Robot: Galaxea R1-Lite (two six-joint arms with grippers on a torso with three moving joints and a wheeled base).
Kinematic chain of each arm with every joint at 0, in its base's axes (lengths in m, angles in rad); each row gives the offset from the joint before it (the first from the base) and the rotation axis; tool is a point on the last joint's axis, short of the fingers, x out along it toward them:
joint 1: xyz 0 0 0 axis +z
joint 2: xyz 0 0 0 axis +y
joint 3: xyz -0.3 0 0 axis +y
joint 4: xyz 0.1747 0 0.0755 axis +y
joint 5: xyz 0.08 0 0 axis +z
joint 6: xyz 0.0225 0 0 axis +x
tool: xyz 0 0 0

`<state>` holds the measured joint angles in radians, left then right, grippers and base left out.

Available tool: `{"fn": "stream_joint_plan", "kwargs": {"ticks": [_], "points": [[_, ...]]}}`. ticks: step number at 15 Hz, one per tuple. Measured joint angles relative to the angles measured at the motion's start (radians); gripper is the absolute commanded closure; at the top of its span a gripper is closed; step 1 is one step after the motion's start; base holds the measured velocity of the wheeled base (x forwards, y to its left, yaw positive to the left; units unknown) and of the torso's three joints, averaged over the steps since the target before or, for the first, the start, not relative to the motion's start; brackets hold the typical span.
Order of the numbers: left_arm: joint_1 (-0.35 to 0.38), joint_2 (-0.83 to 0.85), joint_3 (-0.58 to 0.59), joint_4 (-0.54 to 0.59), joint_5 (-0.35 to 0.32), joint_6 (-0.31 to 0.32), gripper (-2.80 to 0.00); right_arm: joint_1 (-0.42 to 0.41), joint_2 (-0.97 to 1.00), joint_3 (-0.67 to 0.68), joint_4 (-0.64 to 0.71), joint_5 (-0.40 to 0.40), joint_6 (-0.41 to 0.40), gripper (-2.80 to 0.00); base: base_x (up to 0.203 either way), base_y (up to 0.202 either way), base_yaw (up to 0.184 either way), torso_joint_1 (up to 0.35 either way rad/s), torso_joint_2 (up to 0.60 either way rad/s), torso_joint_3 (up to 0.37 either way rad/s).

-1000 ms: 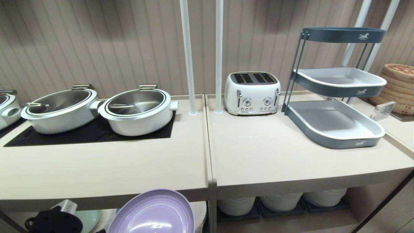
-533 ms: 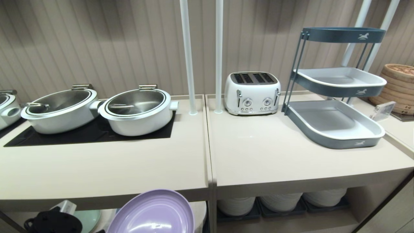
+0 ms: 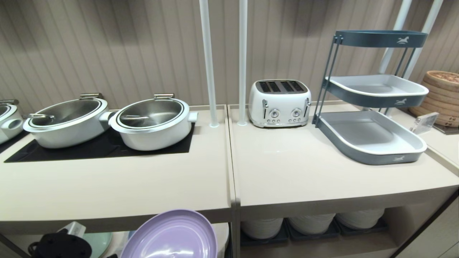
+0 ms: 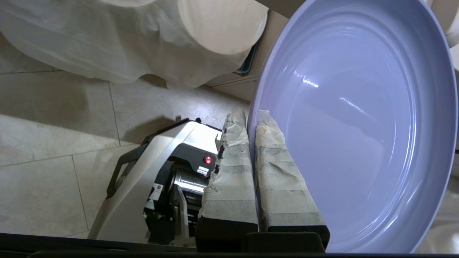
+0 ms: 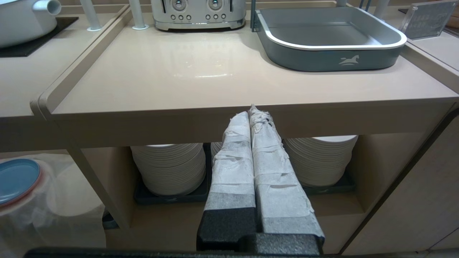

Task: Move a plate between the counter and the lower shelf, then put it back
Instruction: Put the plate

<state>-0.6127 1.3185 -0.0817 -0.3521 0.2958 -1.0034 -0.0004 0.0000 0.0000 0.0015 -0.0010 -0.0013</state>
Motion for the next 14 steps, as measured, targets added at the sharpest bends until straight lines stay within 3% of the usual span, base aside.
{"fn": "stream_joint_plan", "kwargs": {"ticks": [14], "points": [[-0.016,0.023,-0.007,-0.001,0.001,0.000,0.00,0.000,0.000,0.000,0.000,0.001,0.000,0.00,0.000,0.000,0.000,0.000,0.00,0.000]]}}
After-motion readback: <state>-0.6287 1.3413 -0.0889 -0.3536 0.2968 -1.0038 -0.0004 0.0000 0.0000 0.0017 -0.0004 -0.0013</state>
